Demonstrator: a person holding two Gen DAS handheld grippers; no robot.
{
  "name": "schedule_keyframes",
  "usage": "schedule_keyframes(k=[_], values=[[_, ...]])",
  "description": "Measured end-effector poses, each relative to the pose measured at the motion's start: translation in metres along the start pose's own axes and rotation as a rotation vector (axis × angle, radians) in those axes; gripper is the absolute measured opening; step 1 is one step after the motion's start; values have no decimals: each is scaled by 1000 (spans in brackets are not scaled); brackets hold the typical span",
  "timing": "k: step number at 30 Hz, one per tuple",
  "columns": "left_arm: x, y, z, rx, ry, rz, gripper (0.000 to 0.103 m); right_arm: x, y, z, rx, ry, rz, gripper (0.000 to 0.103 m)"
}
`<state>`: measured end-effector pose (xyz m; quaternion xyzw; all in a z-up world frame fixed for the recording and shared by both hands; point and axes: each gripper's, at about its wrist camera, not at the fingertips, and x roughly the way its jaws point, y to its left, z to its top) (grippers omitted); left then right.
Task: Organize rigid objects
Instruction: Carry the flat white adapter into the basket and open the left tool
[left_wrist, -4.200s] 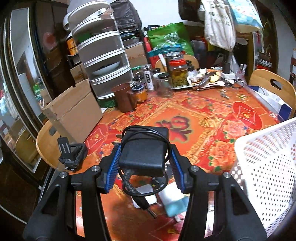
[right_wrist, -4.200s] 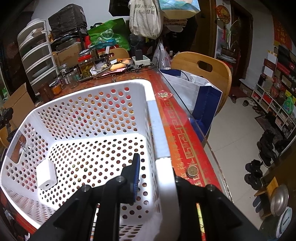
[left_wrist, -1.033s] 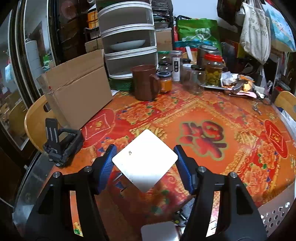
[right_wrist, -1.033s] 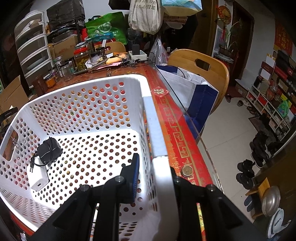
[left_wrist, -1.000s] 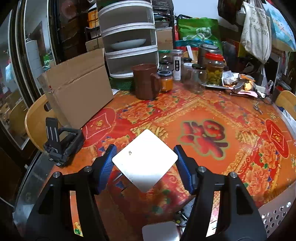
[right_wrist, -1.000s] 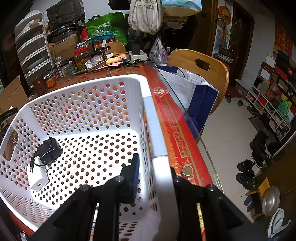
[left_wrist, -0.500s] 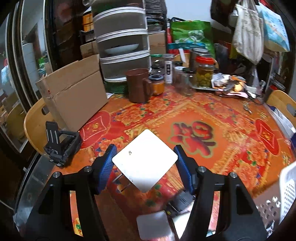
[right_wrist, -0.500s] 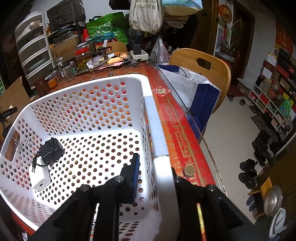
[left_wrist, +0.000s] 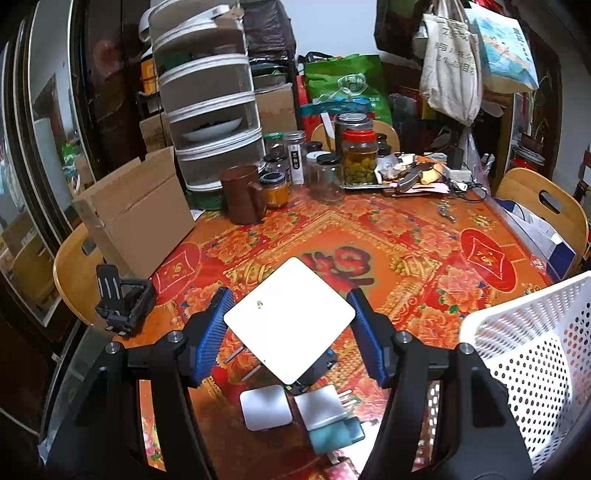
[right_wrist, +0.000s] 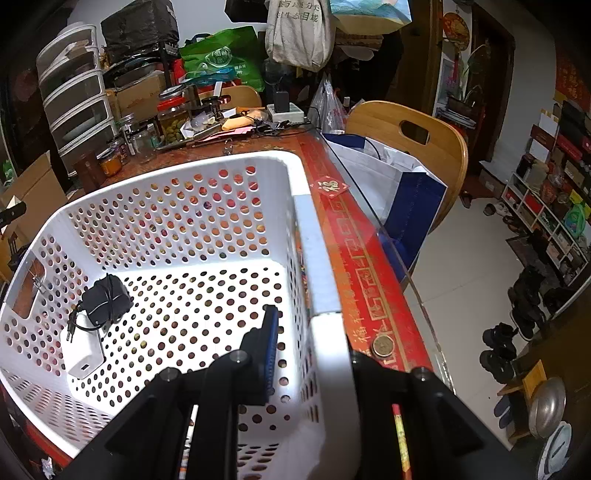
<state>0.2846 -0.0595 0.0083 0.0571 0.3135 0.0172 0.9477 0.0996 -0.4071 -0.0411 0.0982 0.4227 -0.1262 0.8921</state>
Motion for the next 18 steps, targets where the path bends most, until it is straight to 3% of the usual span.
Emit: schedule_keyframes(k=[18], values=[[-48, -71, 1, 102, -34, -66, 61, 1, -2, 1, -4, -17, 31, 18]])
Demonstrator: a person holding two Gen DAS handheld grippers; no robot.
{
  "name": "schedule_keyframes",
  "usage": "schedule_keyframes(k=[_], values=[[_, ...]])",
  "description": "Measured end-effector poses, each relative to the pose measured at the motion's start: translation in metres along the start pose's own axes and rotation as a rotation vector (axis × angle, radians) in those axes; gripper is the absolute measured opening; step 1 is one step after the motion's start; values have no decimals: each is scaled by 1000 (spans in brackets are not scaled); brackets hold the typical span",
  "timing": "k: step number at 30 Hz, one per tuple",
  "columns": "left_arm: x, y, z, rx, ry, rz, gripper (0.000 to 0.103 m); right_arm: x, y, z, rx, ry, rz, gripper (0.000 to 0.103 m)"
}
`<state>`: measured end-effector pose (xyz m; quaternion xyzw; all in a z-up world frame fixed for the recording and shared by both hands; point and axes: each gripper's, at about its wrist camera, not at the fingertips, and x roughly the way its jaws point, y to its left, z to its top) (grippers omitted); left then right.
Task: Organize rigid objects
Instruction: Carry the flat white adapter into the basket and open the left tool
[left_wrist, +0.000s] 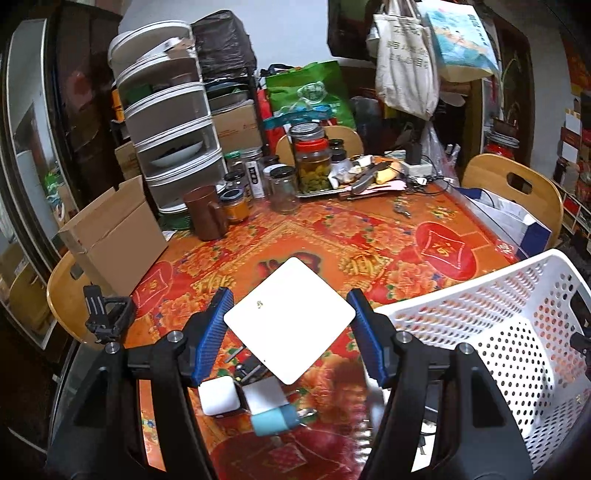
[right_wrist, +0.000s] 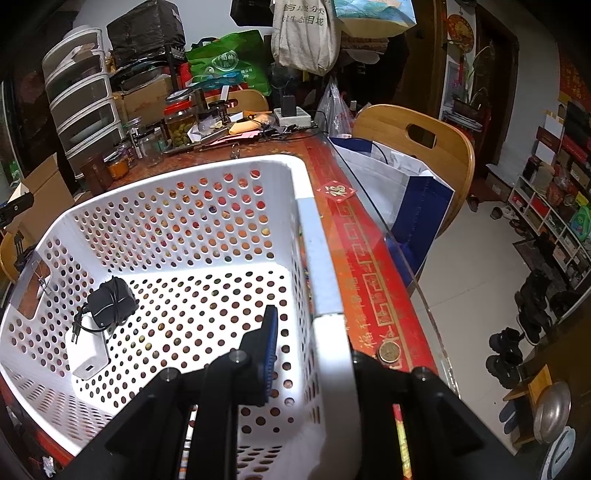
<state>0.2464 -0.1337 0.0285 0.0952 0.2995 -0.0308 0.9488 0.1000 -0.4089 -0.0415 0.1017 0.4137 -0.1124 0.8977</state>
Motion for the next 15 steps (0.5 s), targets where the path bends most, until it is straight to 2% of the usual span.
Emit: schedule_keyframes(k=[7, 11, 15], values=[[-10, -33, 0, 62, 5, -33, 61, 0, 1, 0, 2, -4, 9, 18], [-13, -50, 0, 99, 11, -13, 61, 1, 1, 0, 3, -4, 16, 19], [-15, -64, -1, 128, 28, -36, 61, 1, 0, 0, 2, -4, 21, 19]])
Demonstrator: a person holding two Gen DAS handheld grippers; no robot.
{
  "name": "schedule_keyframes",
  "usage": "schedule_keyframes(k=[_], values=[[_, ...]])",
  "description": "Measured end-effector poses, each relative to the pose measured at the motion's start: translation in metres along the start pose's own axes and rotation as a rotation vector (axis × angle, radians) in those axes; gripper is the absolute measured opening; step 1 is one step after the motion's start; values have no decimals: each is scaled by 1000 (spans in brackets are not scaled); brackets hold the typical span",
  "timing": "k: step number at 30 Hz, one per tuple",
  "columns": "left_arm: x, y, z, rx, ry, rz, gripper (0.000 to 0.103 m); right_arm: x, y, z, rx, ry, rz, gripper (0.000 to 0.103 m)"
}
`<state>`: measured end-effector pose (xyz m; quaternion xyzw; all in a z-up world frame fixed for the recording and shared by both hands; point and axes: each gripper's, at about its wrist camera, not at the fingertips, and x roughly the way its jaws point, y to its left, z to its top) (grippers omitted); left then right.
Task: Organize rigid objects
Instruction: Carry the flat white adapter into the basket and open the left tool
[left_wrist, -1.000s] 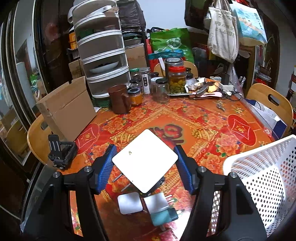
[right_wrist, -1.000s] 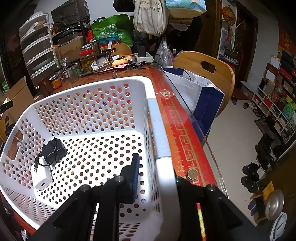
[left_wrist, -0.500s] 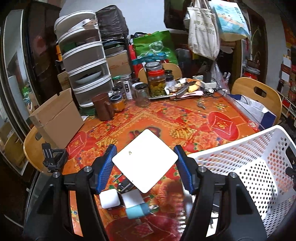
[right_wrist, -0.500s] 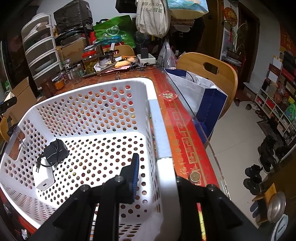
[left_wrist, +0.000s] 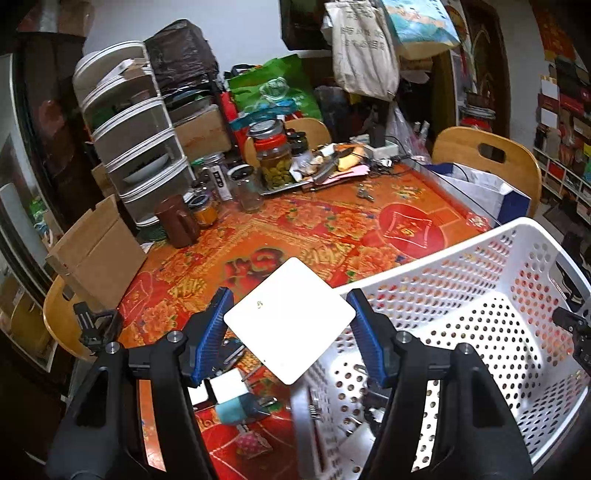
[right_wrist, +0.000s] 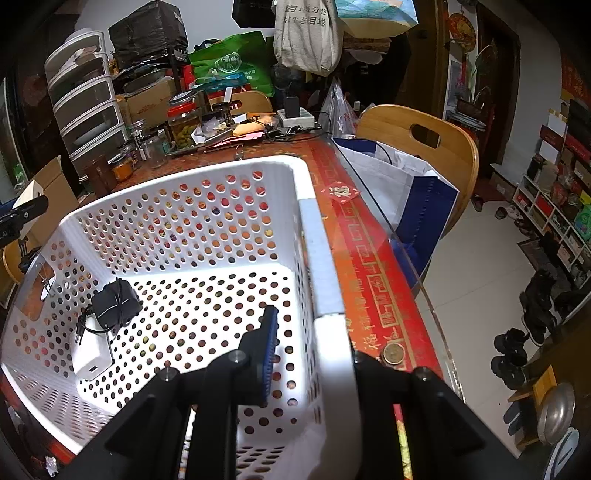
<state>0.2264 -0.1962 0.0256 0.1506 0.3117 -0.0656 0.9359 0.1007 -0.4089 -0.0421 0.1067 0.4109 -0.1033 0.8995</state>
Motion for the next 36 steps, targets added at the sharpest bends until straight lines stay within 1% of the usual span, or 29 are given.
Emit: schedule_keyframes(k=[8, 14, 20, 26, 28, 33, 34, 35, 36], values=[[-1, -34, -4, 85, 25, -26, 61, 0, 0, 0, 0, -2, 7, 19], [0, -57, -7, 132, 73, -83, 61, 0, 0, 0, 1, -3, 12, 20], [7, -93, -12, 223, 160, -166, 61, 0, 0, 0, 2, -2, 12, 20], [19, -125, -22, 328, 233, -191, 61, 0, 1, 0, 0, 0, 11, 20], [25, -134, -26, 359, 271, -206, 61, 0, 1, 0, 1, 0, 11, 20], [32, -133, -28, 341, 314, -287, 61, 0, 1, 0, 1, 1, 12, 20], [32, -130, -28, 323, 314, -317, 66, 0, 1, 0, 2, 1, 12, 20], [30, -125, -27, 304, 305, -335, 77, 0, 1, 0, 2, 3, 12, 20], [27, -118, -26, 275, 286, -366, 83, 1, 2, -1, 2, 3, 12, 20]])
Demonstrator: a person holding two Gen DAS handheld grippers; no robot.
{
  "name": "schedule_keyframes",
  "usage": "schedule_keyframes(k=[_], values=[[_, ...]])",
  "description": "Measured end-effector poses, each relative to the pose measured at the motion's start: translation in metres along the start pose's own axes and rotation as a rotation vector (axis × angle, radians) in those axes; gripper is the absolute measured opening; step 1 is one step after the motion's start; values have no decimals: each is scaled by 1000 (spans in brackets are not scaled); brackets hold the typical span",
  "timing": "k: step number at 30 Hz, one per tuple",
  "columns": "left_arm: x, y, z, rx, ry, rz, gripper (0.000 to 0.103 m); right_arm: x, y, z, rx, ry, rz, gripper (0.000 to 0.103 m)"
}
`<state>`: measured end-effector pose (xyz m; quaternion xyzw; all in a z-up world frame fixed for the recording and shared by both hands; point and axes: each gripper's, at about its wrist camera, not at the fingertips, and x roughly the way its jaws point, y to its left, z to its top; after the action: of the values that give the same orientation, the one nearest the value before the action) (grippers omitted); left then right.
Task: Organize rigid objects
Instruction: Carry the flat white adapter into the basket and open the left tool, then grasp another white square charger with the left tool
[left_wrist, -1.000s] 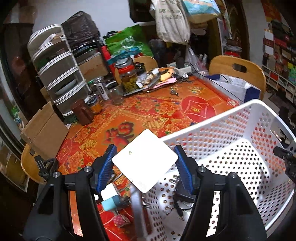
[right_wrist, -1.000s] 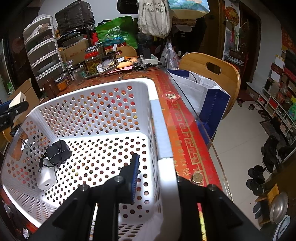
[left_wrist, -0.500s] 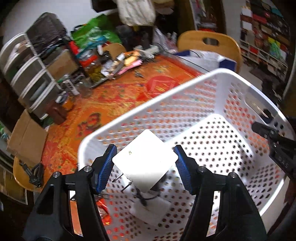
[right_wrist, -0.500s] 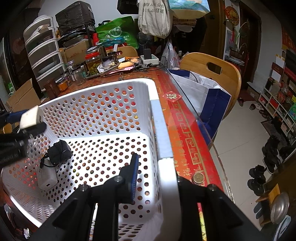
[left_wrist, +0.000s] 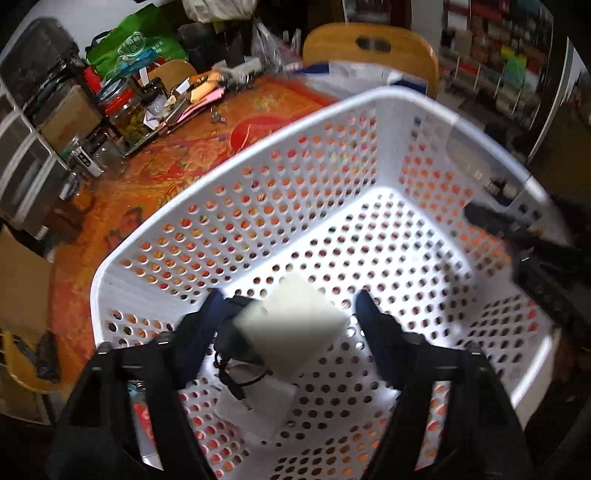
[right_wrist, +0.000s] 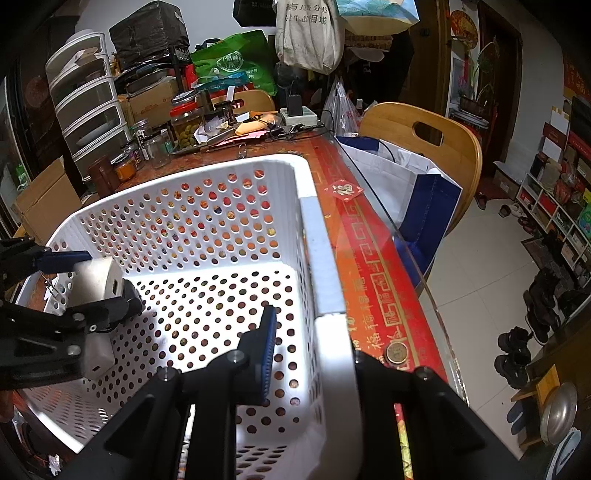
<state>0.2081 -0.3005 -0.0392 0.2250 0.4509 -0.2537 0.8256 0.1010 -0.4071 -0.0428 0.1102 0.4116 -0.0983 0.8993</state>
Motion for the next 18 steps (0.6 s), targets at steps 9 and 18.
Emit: schedule_keyframes(k=[9, 18], values=[[-80, 130, -73, -265, -227, 2, 103, 2, 1, 1, -4, 13, -9, 20], [3, 301, -166, -642, 34, 212, 102, 3, 1, 4, 0, 18, -16, 20]])
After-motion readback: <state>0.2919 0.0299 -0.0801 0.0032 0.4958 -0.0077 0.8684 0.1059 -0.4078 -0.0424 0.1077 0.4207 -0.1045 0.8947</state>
